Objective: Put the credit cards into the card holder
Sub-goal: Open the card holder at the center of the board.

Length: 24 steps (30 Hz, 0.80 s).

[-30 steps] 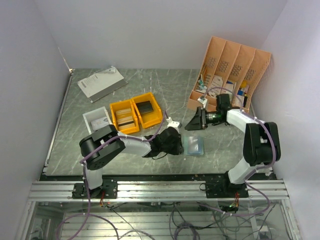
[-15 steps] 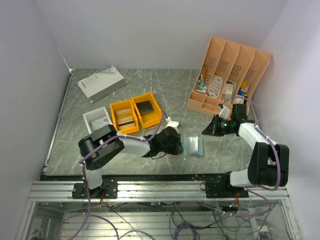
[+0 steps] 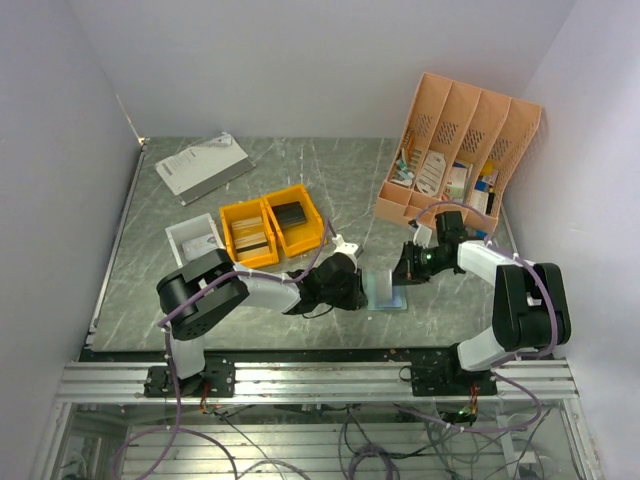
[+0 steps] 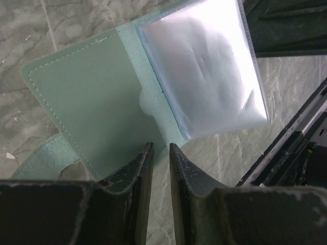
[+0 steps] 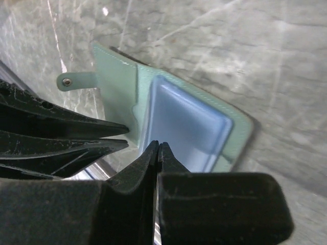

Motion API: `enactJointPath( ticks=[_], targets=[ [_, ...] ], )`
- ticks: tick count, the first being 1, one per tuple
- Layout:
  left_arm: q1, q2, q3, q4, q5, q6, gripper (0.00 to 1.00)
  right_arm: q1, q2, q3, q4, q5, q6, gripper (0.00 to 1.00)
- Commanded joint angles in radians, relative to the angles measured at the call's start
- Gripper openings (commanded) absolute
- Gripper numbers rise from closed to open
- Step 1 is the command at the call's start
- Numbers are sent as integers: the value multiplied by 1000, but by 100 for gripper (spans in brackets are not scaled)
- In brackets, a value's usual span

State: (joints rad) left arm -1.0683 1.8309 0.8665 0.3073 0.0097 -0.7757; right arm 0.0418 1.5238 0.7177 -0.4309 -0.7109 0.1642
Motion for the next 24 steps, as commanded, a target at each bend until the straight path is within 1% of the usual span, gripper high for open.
enactJointPath(
  ticks=[1,4,8,13,20,22,24],
  targets=[
    [5,-3,-9,86,58,-8,30,45,1,25,24,-43,-1,0],
    [5,-3,-22,147,91,-24,30,82,31,29,45,-61,10,0],
    [6,-60,-51,149,66,-27,31,121,56,30,82,-82,26,0],
    [5,-164,-88,88,25,-18,33,147,96,58,83,-129,27,0],
    [5,-348,-136,14,7,3,34,187,182,98,70,-93,9,0],
    [5,-360,-120,-5,18,11,34,197,209,112,61,-82,1,0],
    [5,-332,-80,-41,14,24,34,209,230,124,49,-74,-9,0]
  ],
)
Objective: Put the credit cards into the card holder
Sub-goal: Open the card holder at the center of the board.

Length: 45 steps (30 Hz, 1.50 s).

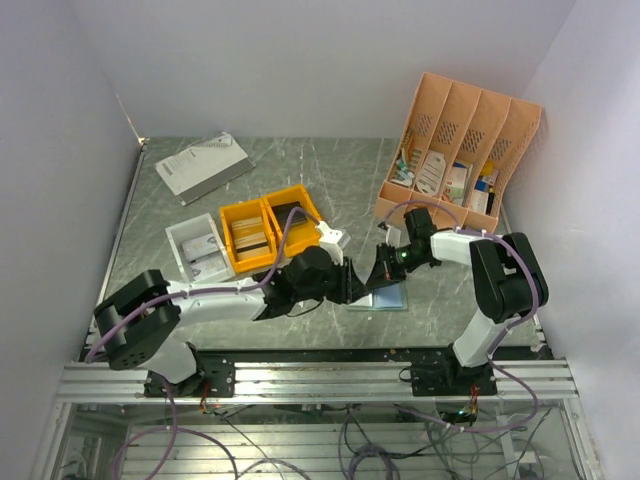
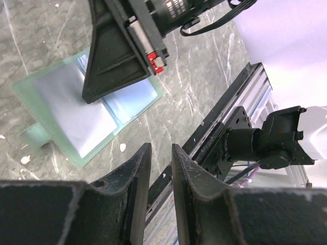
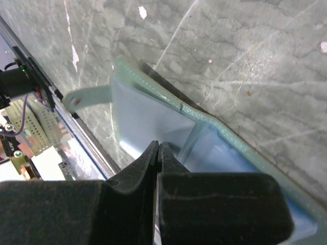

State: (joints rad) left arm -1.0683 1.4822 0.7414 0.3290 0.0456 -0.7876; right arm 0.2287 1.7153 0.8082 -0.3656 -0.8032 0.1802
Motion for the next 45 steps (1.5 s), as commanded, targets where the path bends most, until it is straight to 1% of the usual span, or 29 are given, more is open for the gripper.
enactJointPath(
  ticks=[1,6,8,9,11,18,23,25,28,29,33,35,38,40,43,45],
  targets=[
    [5,38,67,-75,-23,44,34,29,45,38,-20,21,-29,0],
    [9,194,172,-142,-66,61,31,42,42,40,-23,38,-40,0],
    [14,259,200,-173,-85,66,24,42,28,38,-23,46,-43,0],
    [16,275,206,-185,-98,66,22,42,21,36,-22,49,-45,0],
    [20,296,205,-196,-124,67,19,41,7,30,-18,57,-47,0],
    [35,377,211,-233,-159,90,17,40,-27,41,-36,76,-69,0],
    [34,378,170,-200,-146,68,16,30,-154,13,-34,116,-110,0],
    [34,369,144,-176,-127,45,16,20,-215,-7,-42,148,-132,4],
    [21,366,103,-108,-98,-6,16,-20,-285,-39,-30,158,-114,13],
    [14,368,95,-94,-96,-22,15,-36,-294,-44,-29,158,-111,14],
    [-21,367,77,-73,-114,-74,16,-93,-267,-42,-35,157,-105,16],
    [-34,359,64,-58,-127,-101,16,-130,-237,-8,-60,170,-121,17],
    [-43,335,50,-50,-146,-124,16,-172,-201,128,-168,214,-275,26],
    [-45,318,43,-48,-160,-126,16,-191,-200,171,-246,206,-392,31],
    [-46,292,51,-76,-179,-104,16,-185,-220,150,-296,243,-512,39],
    [-45,281,71,-104,-189,-82,16,-170,-221,134,-301,341,-550,39]
  ],
)
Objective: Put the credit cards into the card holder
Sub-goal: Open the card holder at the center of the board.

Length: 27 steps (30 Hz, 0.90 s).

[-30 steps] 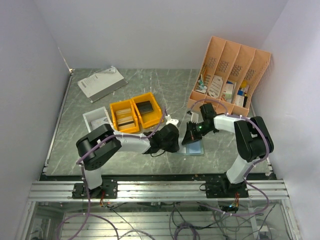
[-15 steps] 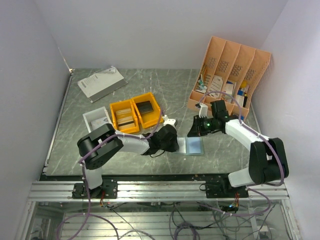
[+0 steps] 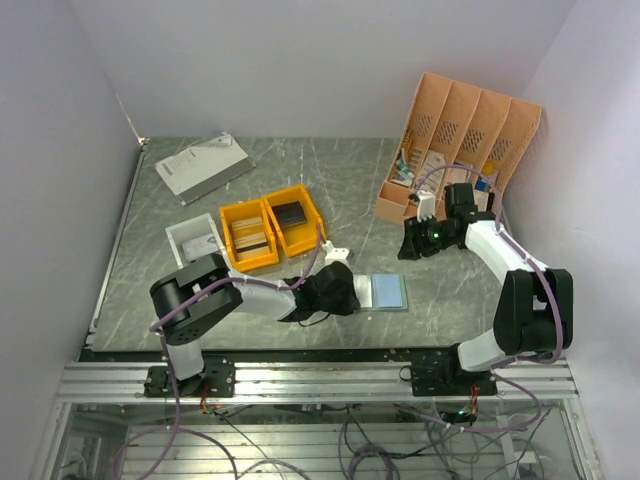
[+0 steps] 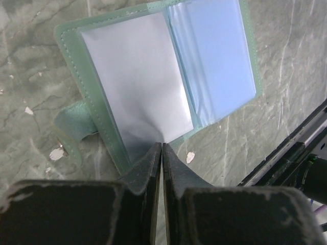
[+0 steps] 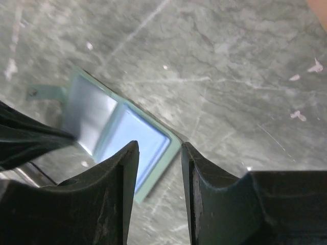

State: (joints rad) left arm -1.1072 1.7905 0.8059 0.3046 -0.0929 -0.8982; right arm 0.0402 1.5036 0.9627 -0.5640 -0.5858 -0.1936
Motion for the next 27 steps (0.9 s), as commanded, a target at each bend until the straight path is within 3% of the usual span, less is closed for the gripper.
enactJointPath(
  ticks=[1,3,8,27],
  targets=[
    [-6,-30,16,-92,-52,39,17,19,-7,-27,-105,157,-190,39],
    [-5,-32,31,-111,-53,58,16,21,-18,-49,-99,228,-203,35],
    [-5,-44,41,-102,-36,77,17,21,13,-67,-122,267,-236,9],
    [32,-76,31,-84,17,83,17,181,255,82,-132,218,-237,7]
  ],
)
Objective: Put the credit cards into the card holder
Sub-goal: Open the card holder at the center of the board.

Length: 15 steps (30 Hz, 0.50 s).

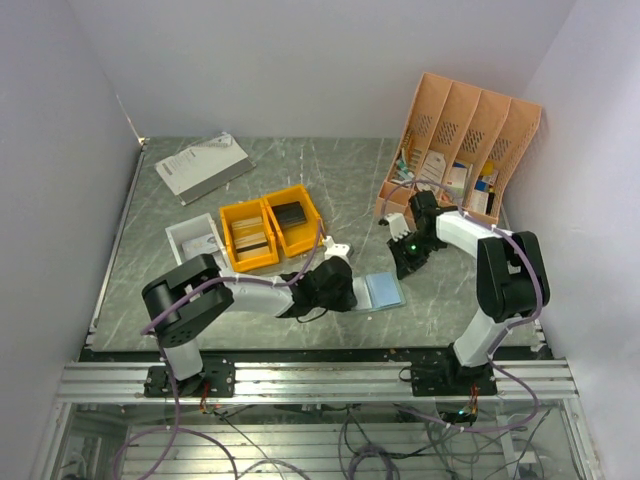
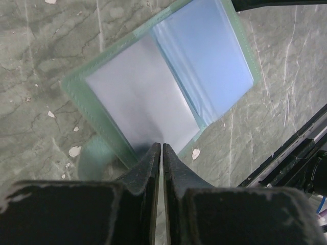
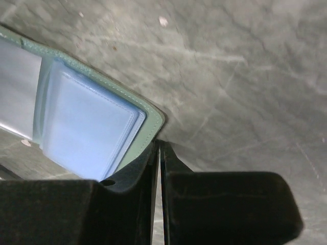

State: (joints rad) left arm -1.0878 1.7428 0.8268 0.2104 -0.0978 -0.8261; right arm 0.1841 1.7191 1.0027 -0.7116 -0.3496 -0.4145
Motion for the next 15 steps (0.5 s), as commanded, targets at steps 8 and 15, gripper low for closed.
enactJointPath(
  ticks=[8,15],
  targets=[
    [37,-64,-43,19,19,-11,17,80,34,87,21,7,-5,7],
    [38,-144,-19,-27,42,5,17,79,-161,40,54,-11,-29,11]
  ],
)
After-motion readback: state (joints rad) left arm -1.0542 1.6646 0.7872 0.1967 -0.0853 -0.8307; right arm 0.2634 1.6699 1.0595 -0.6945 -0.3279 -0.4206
